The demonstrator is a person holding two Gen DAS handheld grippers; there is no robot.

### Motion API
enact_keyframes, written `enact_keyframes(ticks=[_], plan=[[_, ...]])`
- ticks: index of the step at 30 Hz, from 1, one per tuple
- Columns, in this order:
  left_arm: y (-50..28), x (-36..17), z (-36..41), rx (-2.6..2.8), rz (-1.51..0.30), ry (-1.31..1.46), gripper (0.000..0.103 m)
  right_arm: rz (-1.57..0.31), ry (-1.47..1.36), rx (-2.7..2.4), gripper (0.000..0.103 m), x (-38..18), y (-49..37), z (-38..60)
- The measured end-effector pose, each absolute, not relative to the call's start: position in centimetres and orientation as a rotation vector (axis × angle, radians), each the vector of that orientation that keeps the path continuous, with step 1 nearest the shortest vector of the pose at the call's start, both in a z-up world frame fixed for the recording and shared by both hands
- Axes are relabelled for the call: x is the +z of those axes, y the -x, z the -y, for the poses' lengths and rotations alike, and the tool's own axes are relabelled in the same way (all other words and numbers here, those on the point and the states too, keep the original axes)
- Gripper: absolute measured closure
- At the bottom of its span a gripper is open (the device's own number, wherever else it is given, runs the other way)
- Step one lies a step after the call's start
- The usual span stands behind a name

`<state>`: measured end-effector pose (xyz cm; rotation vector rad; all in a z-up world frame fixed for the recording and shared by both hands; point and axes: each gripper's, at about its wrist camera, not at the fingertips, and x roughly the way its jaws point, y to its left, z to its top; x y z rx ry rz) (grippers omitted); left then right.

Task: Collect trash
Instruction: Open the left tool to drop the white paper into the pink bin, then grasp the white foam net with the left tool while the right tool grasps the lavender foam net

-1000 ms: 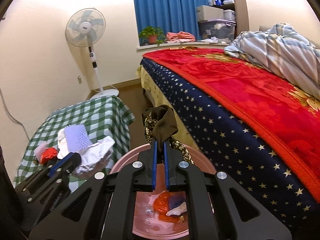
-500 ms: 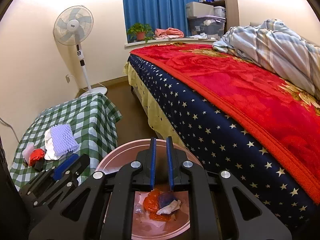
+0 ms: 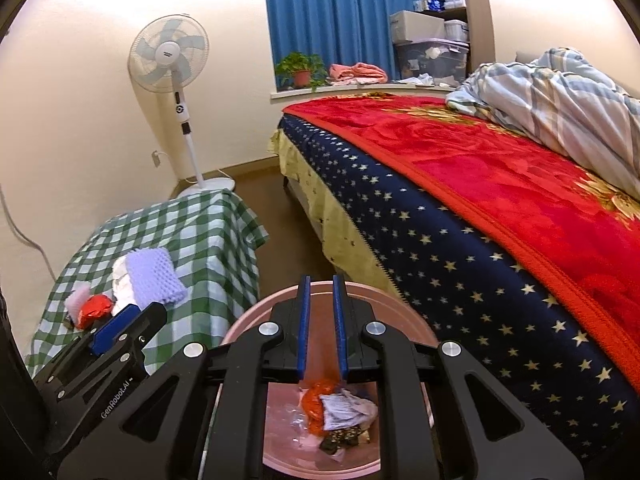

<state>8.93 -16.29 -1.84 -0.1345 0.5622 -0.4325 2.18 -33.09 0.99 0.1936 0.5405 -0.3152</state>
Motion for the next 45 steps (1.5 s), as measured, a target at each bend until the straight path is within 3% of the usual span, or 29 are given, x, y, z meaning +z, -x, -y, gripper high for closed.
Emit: enact_keyframes(ticks=[15,17,19,21,40,45], plan=[[-9.9,-1.8,7.8,-0.198,-0.495,0.119,0.066,-0.525,-0.212,-0.158,0.090,-1.1,-5.7,28.9],[-10.0,-1.8,6.8,-0.172,-0.484,0.123,0.061,-0.532,-0.220,-0.135,0.089,-1.6,-6.5,28.2],[-10.1,-1.8,6.0,-0.146,-0.471,0.118,0.057,-0.537,-0.227,-0.103,0.086,-2.2,-7.3,27.6],[-10.3,-1.9,5.3,-0.116,-0.461,0.105,0.057,-0.537,-0.226,-0.075,0.075,-2.7,-8.2,26.6],[-15.4,-3.9,1.3,0.054,-0.523,0.068,0.054,-0.602,-0.153,0.112,0.057,-5.7,-15.0,20.4],[-16.8,-4.7,1.0,0.050,-0.555,0.068,0.054,-0.635,-0.126,0.144,0.044,-6.8,-16.7,18.9]])
